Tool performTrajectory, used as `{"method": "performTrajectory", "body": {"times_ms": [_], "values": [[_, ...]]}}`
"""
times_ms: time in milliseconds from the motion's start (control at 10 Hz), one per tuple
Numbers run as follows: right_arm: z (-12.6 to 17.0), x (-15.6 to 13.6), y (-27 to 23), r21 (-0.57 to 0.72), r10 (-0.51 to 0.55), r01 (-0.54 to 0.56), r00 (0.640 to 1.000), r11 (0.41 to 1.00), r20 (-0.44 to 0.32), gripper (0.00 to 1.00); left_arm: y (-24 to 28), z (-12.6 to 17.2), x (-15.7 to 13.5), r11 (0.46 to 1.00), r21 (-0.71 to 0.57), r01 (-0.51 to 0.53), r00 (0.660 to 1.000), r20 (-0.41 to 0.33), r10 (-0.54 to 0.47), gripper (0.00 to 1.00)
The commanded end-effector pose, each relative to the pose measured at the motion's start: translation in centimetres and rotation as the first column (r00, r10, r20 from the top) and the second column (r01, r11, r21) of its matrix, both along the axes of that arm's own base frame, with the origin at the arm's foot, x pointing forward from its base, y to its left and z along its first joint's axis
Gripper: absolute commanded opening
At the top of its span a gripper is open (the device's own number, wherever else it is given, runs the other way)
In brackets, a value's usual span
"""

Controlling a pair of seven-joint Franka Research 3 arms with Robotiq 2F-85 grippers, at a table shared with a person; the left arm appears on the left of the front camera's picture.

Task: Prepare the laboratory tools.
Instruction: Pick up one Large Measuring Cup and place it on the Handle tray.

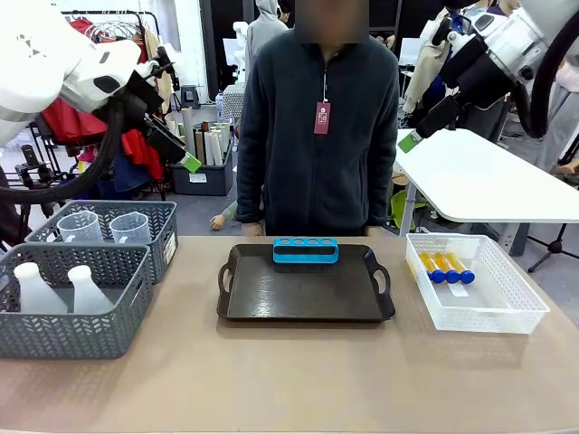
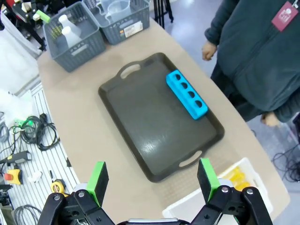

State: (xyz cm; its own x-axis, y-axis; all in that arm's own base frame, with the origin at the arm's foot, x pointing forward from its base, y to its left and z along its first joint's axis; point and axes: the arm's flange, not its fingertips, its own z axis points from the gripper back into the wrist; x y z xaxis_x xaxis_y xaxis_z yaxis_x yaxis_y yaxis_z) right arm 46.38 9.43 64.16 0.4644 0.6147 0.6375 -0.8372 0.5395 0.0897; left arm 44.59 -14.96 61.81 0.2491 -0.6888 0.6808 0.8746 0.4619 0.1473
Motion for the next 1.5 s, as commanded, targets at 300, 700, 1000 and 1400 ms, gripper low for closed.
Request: {"method": "performTrajectory", "body": {"times_ms": [300, 700, 1000, 1400], "values": [[0.1, 0.0, -0.2, 0.0, -0.006, 0.006, 1.0, 1.0, 0.005, 1.0, 0.0, 0.0, 0.0, 1.0, 0.0, 0.0, 1.0, 0.0, 0.0, 1.0], [0.1, 0.0, -0.2, 0.0, -0.006, 0.006, 1.0, 1.0, 0.005, 1.0, 0.0, 0.0, 0.0, 1.0, 0.0, 0.0, 1.0, 0.0, 0.0, 1.0], [0.1, 0.0, -0.2, 0.0, -0.006, 0.006, 1.0, 1.0, 0.005, 1.0, 0.0, 0.0, 0.0, 1.0, 0.0, 0.0, 1.0, 0.0, 0.0, 1.0], [0.1, 0.0, -0.2, 0.0, -0.006, 0.006, 1.0, 1.0, 0.005, 1.0, -0.6, 0.2, -0.4, 0.997, 0.07, -0.041, 0.999, -0.032, 0.043, 1.0]]}}
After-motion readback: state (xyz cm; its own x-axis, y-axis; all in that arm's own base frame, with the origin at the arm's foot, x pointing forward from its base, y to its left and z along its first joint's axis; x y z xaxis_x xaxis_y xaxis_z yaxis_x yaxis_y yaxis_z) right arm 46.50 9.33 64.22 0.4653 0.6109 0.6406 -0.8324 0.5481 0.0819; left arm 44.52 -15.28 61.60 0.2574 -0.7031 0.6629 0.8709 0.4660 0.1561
